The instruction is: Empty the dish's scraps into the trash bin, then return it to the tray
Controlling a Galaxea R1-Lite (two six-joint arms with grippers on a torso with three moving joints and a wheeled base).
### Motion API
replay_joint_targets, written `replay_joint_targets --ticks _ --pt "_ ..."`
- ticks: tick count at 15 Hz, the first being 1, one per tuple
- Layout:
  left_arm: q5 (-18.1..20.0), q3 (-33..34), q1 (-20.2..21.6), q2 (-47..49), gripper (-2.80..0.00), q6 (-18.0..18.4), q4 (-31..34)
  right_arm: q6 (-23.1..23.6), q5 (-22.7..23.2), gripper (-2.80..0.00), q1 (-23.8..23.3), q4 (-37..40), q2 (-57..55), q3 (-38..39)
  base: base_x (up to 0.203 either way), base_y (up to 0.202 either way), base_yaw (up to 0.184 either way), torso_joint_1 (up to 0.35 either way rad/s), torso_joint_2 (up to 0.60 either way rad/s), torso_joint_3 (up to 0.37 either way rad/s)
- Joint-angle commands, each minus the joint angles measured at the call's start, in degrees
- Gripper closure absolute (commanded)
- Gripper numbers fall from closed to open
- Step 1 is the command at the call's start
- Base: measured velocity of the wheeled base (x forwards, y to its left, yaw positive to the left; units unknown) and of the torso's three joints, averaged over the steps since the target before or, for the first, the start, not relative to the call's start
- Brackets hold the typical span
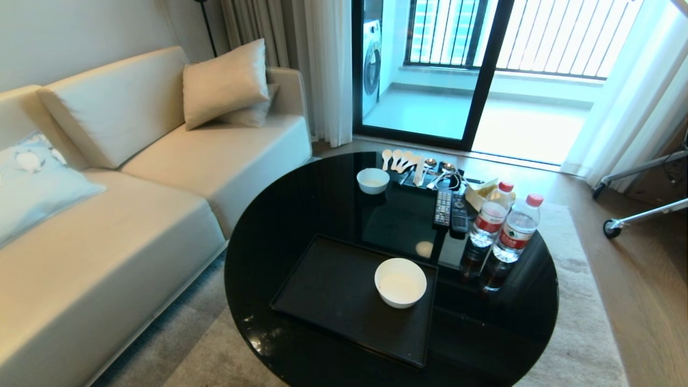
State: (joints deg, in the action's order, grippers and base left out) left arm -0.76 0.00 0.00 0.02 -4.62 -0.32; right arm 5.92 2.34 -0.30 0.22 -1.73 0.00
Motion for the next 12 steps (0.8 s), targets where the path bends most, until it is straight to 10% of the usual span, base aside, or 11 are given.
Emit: replay_joint_targets --ticks 1,12 --pt "0.0 0.0 0.0 0.0 0.0 0.0 0.0 0.1 0.1 0.0 0.0 0.0 1.7 0.0 0.0 0.0 0.0 0.0 0.0 0.0" --pt "0.0 0.0 0.0 0.0 0.0 0.0 0.0 0.1 0.0 0.0 0.0 0.0 1.7 0.0 0.0 0.0 0.0 0.0 0.0 0.0"
